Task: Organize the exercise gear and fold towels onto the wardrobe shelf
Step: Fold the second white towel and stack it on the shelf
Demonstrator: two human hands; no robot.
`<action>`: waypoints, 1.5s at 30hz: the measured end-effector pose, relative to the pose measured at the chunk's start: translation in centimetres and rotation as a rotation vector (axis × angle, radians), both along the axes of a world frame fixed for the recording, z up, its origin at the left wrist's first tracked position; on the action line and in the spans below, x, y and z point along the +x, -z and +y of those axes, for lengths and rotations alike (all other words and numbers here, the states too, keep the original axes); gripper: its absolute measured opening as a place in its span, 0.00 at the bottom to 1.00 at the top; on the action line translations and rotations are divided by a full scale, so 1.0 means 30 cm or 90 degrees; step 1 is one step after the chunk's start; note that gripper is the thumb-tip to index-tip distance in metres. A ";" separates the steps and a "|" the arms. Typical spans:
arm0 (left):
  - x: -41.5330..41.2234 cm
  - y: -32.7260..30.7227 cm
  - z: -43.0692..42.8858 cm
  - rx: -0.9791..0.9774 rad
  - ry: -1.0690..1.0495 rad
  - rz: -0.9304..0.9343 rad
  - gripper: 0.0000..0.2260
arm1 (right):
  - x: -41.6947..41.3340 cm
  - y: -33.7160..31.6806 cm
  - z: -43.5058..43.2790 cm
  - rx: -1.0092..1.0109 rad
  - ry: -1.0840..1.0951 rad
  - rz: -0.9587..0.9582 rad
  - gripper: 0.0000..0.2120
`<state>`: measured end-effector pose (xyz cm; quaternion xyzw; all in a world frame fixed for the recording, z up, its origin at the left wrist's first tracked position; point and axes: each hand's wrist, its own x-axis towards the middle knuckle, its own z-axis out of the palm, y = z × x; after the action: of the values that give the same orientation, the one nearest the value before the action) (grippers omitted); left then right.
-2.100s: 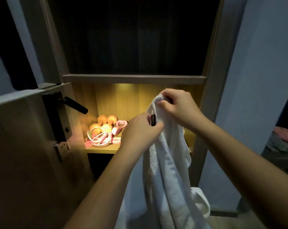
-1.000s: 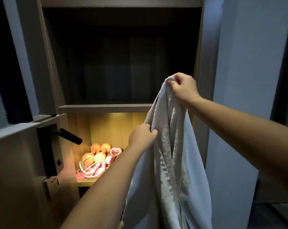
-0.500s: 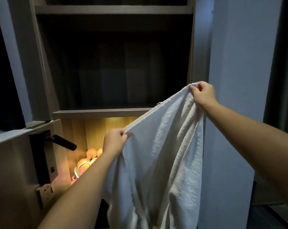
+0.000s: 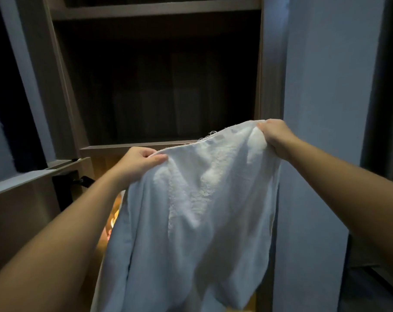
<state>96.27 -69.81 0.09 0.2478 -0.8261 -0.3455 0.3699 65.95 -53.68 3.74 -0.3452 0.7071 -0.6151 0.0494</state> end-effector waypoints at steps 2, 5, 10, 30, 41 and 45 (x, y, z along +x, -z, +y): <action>0.023 -0.030 0.041 0.043 0.042 -0.063 0.09 | 0.056 -0.026 0.030 0.091 -0.128 -0.038 0.10; 0.031 -0.030 0.102 0.114 0.123 -0.127 0.14 | 0.155 -0.042 0.082 0.369 -0.256 0.005 0.09; -0.019 0.189 0.176 0.201 0.194 -0.231 0.15 | 0.239 0.186 0.094 0.522 -0.276 0.007 0.10; -0.123 1.024 0.338 0.107 0.142 -0.412 0.06 | 0.384 1.130 0.169 0.581 -0.494 0.001 0.15; 0.187 0.971 0.267 0.183 0.117 -0.678 0.28 | 0.405 1.296 0.157 0.678 -0.339 0.037 0.13; 0.261 0.983 0.320 0.123 -0.021 -0.519 0.21 | 0.397 1.302 0.140 0.782 -0.279 0.161 0.15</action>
<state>104.10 -60.20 -29.40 0.4112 -0.8646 -0.2888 -0.0066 77.85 -49.49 -35.33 -0.4593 0.8431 -0.0307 0.2780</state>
